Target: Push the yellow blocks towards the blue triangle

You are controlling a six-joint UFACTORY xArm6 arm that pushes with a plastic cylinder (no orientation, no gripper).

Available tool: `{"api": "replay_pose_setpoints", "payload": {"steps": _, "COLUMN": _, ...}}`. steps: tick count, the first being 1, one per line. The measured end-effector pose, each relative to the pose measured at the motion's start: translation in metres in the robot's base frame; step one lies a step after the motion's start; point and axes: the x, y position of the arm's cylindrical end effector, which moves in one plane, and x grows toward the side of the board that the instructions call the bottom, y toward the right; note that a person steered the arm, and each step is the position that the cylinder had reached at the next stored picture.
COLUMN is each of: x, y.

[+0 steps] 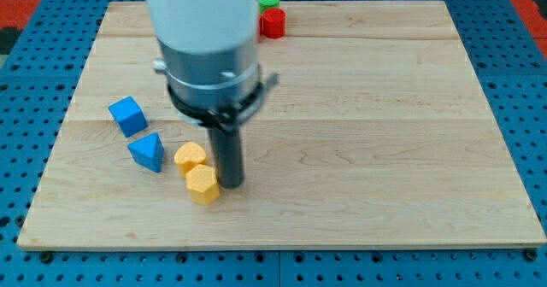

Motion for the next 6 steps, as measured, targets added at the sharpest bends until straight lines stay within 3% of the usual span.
{"api": "replay_pose_setpoints", "payload": {"steps": 1, "x": 0.053, "y": 0.049}}
{"api": "replay_pose_setpoints", "payload": {"steps": 2, "x": 0.059, "y": 0.011}}
{"api": "replay_pose_setpoints", "payload": {"steps": 4, "x": -0.021, "y": -0.02}}
{"api": "replay_pose_setpoints", "payload": {"steps": 5, "x": -0.053, "y": 0.019}}
{"api": "replay_pose_setpoints", "payload": {"steps": 6, "x": -0.151, "y": 0.066}}
